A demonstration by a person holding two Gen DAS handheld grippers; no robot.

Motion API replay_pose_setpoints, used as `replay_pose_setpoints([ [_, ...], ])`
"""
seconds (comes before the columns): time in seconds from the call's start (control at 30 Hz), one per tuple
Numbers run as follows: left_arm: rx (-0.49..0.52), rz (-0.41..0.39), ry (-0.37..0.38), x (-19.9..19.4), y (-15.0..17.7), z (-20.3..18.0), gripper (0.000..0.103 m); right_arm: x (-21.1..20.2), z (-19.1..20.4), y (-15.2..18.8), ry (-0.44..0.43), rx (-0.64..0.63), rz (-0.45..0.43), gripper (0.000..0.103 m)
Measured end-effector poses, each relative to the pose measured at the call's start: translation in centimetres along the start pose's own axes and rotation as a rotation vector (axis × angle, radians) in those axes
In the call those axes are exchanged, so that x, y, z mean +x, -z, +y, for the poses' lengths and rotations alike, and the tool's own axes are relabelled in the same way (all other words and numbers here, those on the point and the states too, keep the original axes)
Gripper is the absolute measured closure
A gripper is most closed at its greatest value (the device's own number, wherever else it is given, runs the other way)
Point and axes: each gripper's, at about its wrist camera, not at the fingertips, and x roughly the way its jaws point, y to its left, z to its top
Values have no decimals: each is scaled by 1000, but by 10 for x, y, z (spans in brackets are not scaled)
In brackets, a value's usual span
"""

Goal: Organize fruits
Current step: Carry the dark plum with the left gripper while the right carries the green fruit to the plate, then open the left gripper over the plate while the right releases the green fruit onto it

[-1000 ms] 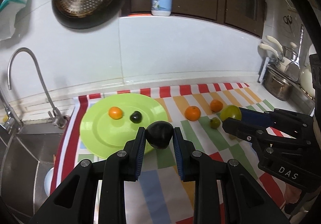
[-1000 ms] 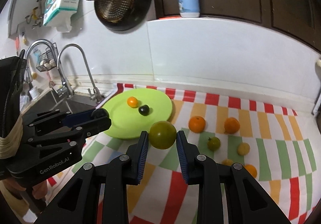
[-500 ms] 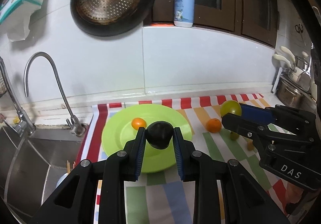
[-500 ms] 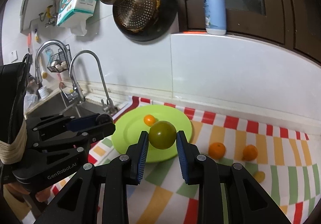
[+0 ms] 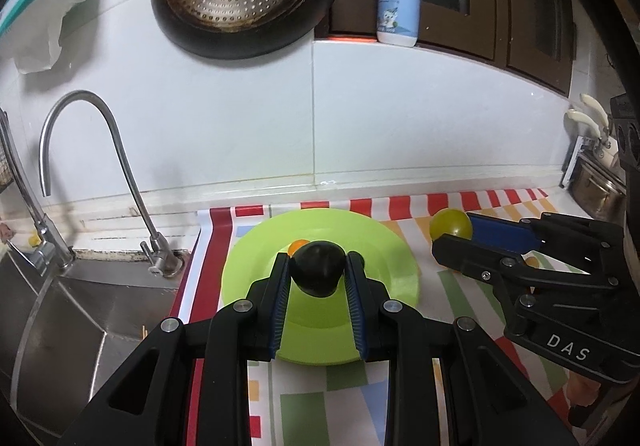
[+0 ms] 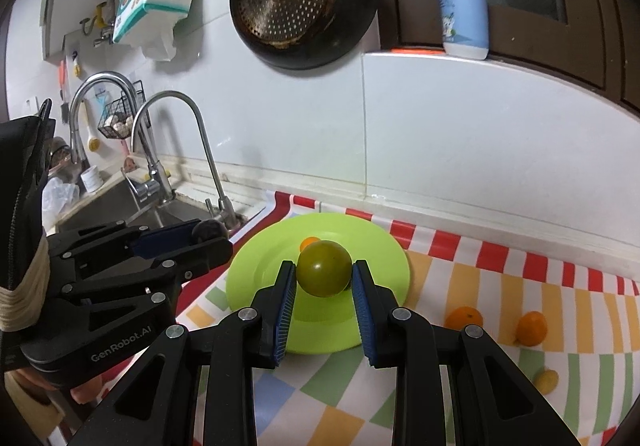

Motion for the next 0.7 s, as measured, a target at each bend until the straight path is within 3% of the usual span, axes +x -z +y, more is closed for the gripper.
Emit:
replay_pose_setpoints([
  [0.7,-26,150,13,80,27,21,76,88,-17,20,-23,58,173,73],
])
